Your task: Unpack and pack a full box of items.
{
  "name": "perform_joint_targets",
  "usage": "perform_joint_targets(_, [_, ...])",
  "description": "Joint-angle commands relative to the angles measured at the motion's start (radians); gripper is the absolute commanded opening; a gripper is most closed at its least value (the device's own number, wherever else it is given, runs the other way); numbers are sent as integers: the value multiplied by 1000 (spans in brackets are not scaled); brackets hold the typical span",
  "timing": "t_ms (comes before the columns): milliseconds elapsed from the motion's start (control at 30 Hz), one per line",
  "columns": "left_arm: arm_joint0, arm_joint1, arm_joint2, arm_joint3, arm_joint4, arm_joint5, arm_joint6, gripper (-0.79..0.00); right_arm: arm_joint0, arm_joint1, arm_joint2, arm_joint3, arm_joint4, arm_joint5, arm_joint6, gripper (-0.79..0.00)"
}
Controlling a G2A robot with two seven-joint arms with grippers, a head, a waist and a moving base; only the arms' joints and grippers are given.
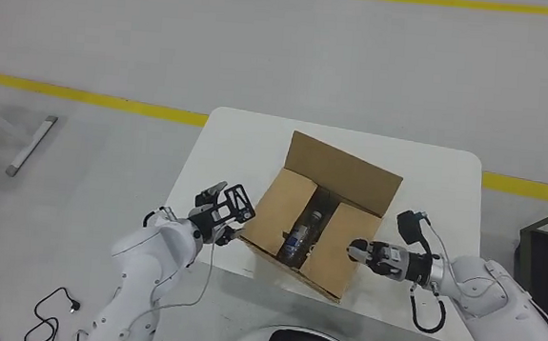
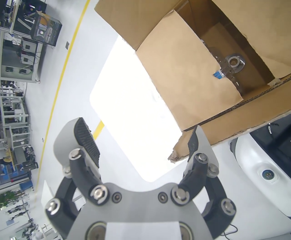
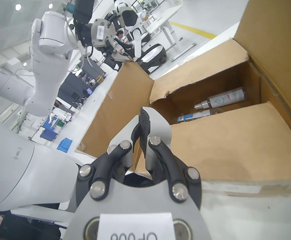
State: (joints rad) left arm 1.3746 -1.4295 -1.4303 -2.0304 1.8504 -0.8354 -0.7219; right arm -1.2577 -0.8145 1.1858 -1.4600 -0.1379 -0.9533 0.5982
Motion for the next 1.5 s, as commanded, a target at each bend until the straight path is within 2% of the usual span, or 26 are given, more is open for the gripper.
perform_joint_targets(0, [13,3,-4,-5,-5,1,-4,0,-18,1,10,13,-1,1,-18,-785])
perform_joint_targets(400, [75,26,-26,-4,43,14,-15,0,-60,4,42,41,7,22,-58,-785])
perform_joint_targets(633, [98,35,-13,51,95,76,19,0,-58,-1,39,43,-5,24,-74,-785])
perform_joint_targets(933, [97,39,15,95,108,140,4,0,-55,-11,29,52,-29,13,-118,-785])
perform_joint_targets(1267, [79,44,48,159,138,175,-27,0,-40,-24,20,60,-123,-4,-172,-785])
perform_joint_targets(1467, [67,43,84,200,132,207,-10,0,-35,-28,8,76,-130,-15,-156,-785])
